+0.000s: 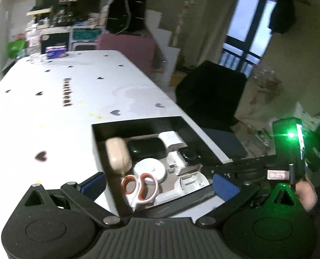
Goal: Organize rigid objects
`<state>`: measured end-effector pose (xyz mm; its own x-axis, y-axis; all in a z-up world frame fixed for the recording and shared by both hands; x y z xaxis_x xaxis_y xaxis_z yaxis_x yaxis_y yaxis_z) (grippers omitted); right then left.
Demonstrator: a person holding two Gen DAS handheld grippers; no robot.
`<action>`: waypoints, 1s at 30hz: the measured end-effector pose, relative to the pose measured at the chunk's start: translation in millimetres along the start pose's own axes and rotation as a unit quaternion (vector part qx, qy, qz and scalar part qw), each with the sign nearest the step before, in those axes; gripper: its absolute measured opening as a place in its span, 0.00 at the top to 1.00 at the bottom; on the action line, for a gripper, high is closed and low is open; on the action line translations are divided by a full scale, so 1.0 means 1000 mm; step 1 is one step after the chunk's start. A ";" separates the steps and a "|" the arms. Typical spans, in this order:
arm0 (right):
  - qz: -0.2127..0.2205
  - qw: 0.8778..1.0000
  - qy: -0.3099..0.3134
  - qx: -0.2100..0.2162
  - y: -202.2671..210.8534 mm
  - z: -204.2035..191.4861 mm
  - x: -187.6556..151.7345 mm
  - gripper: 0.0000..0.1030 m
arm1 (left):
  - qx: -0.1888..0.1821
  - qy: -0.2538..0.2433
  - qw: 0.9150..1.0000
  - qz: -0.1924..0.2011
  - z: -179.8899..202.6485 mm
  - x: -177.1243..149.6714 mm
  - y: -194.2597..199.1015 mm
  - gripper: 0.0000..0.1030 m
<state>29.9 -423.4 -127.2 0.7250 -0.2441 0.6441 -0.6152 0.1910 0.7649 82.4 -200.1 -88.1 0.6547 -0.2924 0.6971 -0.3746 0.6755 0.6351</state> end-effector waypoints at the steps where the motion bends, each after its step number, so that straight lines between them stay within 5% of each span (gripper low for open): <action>1: 0.005 1.000 -0.002 -0.002 0.003 0.002 0.000 0.86 | 0.000 0.005 1.000 0.001 -0.001 -0.001 0.001 0.00; 6: 0.047 0.999 -0.003 -0.017 0.028 0.002 0.007 0.76 | 0.005 0.023 1.000 0.006 -0.004 -0.004 0.008 0.00; 14: 0.073 0.997 0.001 -0.029 0.072 -0.011 0.007 0.19 | 0.042 0.023 0.999 0.005 -0.010 -0.008 0.010 0.00; 17: 0.070 0.997 0.006 -0.044 0.084 -0.012 0.003 0.16 | 0.062 0.017 0.998 0.005 -0.013 -0.011 0.010 0.00; 20: 0.071 0.995 0.004 -0.070 0.095 -0.009 -0.004 0.01 | 0.077 0.012 0.997 0.008 -0.016 -0.015 0.011 0.00; 25: 0.084 0.991 0.005 -0.101 0.106 -0.004 -0.013 0.00 | 0.102 -0.001 0.995 0.020 -0.017 -0.018 0.017 0.00; 30: 0.068 0.994 0.036 -0.080 0.109 -0.014 -0.021 0.00 | 0.121 -0.014 0.992 0.030 -0.013 -0.022 0.022 0.00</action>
<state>-48.4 -384.2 -57.2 0.6615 -0.1387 0.7370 -0.6564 0.3683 0.6584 68.3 -170.2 -94.2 0.6091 -0.2773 0.7430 -0.5616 0.5107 0.6510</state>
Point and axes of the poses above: each gripper's, at about its wrist camera, not at the fingertips, and y roughly against the way its jaws point, z to its right, x to its top, the point moved 5 cm from there along -y, roughly the way its jaws point, and after that the axes turned 8 degrees about y, right-handed, at the moved point
